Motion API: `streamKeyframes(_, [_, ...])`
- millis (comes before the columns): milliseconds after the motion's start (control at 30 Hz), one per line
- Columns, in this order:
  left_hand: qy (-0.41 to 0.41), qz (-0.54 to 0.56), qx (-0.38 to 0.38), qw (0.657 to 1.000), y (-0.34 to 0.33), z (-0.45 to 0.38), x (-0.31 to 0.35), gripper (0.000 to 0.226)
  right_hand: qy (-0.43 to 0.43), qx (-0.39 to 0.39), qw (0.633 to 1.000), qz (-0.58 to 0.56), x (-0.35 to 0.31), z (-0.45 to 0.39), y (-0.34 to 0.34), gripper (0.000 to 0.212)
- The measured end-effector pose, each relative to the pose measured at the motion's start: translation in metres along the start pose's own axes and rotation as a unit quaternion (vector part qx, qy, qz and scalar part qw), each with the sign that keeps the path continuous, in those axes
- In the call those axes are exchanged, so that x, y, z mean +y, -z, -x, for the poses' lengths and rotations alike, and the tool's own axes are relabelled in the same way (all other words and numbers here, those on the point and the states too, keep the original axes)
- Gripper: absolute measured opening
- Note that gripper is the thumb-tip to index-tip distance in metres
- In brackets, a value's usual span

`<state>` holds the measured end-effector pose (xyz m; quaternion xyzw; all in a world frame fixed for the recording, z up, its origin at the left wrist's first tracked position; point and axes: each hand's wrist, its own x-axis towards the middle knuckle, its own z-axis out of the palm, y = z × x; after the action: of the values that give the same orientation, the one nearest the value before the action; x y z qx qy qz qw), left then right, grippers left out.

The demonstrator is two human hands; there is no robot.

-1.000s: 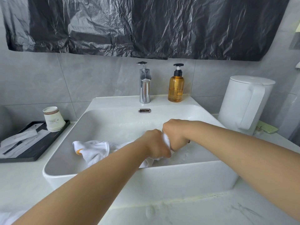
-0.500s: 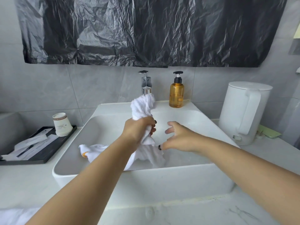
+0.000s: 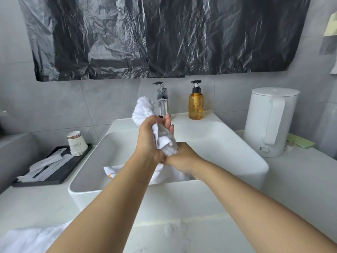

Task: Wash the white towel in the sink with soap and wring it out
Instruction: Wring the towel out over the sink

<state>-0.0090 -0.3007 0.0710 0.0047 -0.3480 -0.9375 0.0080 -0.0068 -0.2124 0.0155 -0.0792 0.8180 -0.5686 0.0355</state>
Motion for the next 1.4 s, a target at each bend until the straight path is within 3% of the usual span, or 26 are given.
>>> streamKeyframes(200, [0.051,-0.091,0.051,0.993,0.013,-0.011,0.0,0.032,-0.024,0.04,0.992,0.121,0.002,-0.004,-0.002,0.03])
streamKeyframes(467, [0.039,-0.176,0.042,0.983,0.028,-0.024,-0.005,0.044,-0.027,0.021,0.967,0.252,0.0,-0.003,-0.006,0.018])
streamKeyframes(767, [0.038,-0.041,0.021,0.998,-0.012,-0.027,0.022,0.03,-0.045,0.09,0.985,0.141,-0.003,-0.005,0.0,0.032])
streamKeyframes(867, [0.014,-0.016,-0.007,1.0,-0.022,-0.029,0.035,0.034,-0.062,0.118,0.984,0.122,0.0,-0.008,0.003,0.029])
streamKeyframes(1000, [-0.025,0.028,-0.012,0.999,-0.018,-0.033,0.052,0.05,-0.112,0.1,0.988,0.023,0.007,-0.012,0.007,0.03])
streamKeyframes(1067, [-0.009,0.034,-0.024,0.999,-0.007,-0.032,0.06,0.036,-0.113,0.12,0.986,0.029,0.01,-0.013,0.009,0.028])
streamKeyframes(1167, [0.035,-0.11,-0.061,0.991,0.017,-0.029,0.071,0.014,-0.07,0.205,0.976,0.032,0.01,-0.013,0.014,0.015])
streamKeyframes(1233, [0.073,-0.236,-0.079,0.966,0.035,-0.027,0.07,0.01,-0.05,0.238,0.97,0.028,0.011,-0.012,0.016,0.011])
streamKeyframes(1400, [0.18,-0.415,-0.133,0.882,0.066,-0.023,0.053,0.042,-0.025,0.234,0.971,0.033,0.014,-0.009,0.012,0.016])
